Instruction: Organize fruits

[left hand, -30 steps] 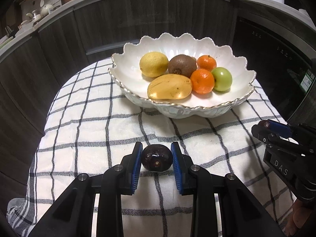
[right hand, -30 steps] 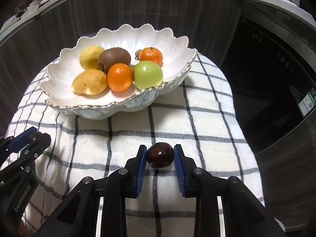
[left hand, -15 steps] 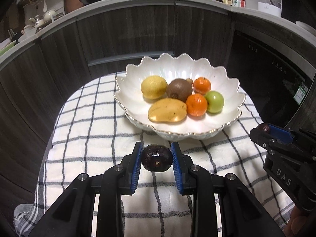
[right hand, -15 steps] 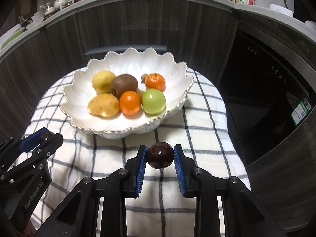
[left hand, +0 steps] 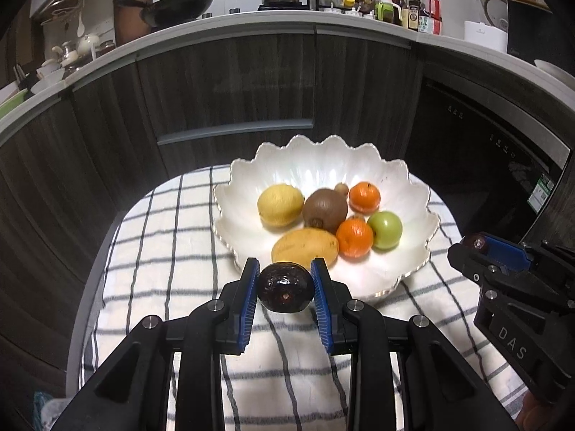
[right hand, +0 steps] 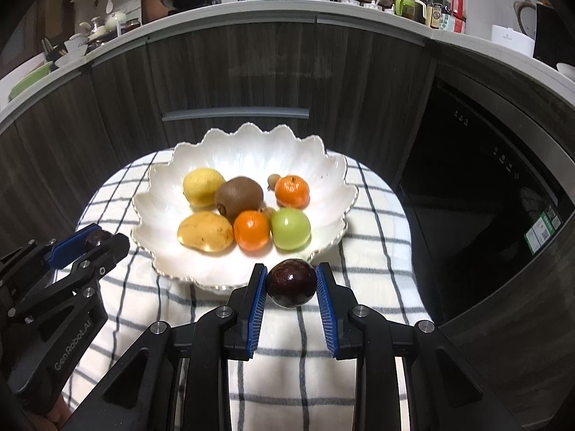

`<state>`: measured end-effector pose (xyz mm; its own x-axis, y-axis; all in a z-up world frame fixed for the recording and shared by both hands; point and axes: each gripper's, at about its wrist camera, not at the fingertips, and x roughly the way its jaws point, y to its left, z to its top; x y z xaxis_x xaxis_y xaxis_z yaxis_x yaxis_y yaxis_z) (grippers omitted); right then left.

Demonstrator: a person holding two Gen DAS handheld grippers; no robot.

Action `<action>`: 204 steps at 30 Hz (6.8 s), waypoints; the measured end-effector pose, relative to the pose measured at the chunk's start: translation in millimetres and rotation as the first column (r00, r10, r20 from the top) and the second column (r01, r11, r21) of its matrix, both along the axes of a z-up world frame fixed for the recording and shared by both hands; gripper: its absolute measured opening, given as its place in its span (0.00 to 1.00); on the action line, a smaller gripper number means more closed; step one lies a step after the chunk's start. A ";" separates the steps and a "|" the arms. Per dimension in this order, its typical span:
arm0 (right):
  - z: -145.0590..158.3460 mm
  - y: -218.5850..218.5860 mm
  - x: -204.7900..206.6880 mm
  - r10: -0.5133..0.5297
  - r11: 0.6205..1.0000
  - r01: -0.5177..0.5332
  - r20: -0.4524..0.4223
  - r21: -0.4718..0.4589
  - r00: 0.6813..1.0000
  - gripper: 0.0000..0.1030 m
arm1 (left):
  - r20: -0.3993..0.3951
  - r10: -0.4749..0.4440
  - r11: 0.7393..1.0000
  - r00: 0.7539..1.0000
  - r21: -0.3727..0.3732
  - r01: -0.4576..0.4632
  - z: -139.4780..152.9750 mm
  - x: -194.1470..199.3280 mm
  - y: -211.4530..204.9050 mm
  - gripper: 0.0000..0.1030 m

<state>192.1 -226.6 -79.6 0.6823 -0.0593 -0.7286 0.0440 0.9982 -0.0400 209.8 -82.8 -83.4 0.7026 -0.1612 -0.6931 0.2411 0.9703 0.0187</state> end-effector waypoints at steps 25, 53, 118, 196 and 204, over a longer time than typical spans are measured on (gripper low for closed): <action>-19.0 1.2 62.9 0.020 0.999 -0.018 -0.074 0.037 0.997 0.28 | -0.087 -0.045 0.999 0.995 0.008 0.046 -20.7 69.2 -13.5 0.29; -30.3 -1.2 64.7 0.002 1.000 -0.002 -0.073 0.001 0.997 0.63 | -0.132 -0.030 0.997 0.991 0.064 0.039 -42.4 68.9 -13.9 0.65; 71.3 8.6 -87.3 -0.123 0.992 0.121 0.102 0.023 0.987 0.84 | 0.100 0.194 0.981 0.976 0.000 -0.195 74.5 -87.0 48.6 1.00; 90.8 20.8 -163.2 -0.108 0.994 0.106 0.175 0.017 0.979 0.84 | 0.119 0.222 0.975 0.968 -0.021 -0.221 92.4 -159.5 72.7 1.00; 90.9 21.0 -162.3 -0.110 0.994 0.108 0.175 0.019 0.978 0.84 | 0.117 0.215 0.977 0.970 -0.021 -0.214 93.6 -159.9 71.0 1.00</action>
<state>29.8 -205.7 11.3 0.7895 -0.1340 -0.5990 0.1580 0.9874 -0.0126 49.8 -11.9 10.2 0.7980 -0.0029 -0.6026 0.0237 0.9994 0.0266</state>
